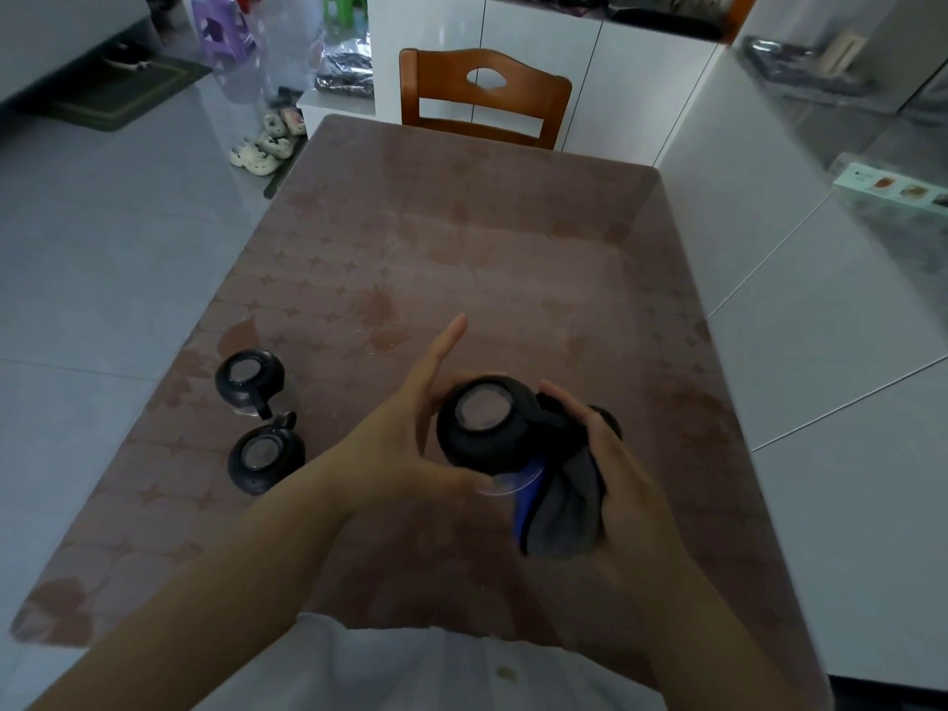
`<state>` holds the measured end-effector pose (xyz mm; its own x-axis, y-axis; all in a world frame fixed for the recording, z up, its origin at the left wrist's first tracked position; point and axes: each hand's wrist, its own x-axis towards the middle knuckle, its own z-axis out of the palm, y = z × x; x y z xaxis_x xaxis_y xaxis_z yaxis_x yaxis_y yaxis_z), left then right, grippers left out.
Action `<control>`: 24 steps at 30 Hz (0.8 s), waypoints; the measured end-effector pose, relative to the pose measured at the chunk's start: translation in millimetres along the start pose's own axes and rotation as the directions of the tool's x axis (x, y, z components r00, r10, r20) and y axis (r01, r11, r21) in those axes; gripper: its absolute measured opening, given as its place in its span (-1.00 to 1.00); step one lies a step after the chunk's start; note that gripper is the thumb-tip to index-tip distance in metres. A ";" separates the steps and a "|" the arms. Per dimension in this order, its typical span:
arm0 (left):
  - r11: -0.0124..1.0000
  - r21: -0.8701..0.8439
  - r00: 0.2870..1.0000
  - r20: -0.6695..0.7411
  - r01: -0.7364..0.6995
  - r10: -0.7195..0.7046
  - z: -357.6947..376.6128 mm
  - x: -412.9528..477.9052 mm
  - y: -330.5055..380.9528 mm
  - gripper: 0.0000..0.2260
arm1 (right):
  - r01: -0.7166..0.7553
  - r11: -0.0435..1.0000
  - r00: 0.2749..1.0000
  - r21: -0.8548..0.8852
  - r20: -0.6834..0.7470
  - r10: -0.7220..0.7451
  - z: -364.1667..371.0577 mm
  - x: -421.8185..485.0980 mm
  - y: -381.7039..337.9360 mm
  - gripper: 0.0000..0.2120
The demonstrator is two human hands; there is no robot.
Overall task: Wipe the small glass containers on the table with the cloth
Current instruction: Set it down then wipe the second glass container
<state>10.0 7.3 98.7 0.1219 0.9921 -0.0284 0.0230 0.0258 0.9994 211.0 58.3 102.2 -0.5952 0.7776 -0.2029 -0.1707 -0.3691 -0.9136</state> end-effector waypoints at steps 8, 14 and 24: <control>0.994 -0.109 0.997 -0.068 0.025 -0.033 3.7 10.6 -2.7 0.06 | 0.146 0.955 0.988 -0.257 -0.014 -0.155 12.3 -0.8 -6.0 -0.53; 0.957 -0.289 0.951 -0.300 -0.017 -0.074 22.4 17.3 -13.6 -0.47 | 0.231 0.833 0.940 -0.502 -0.106 -0.325 19.3 8.1 -8.8 -0.62; 0.898 -0.396 0.915 -0.260 0.190 -0.309 50.5 26.2 4.1 -0.05 | 0.338 0.363 0.806 -0.868 0.068 -0.588 22.1 12.2 14.5 -0.48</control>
<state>63.4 27.3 101.1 -0.1540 0.9316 -0.3294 -0.3488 0.2606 0.9002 183.8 51.2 94.2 -0.4328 0.8093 0.3971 0.4188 0.5705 -0.7065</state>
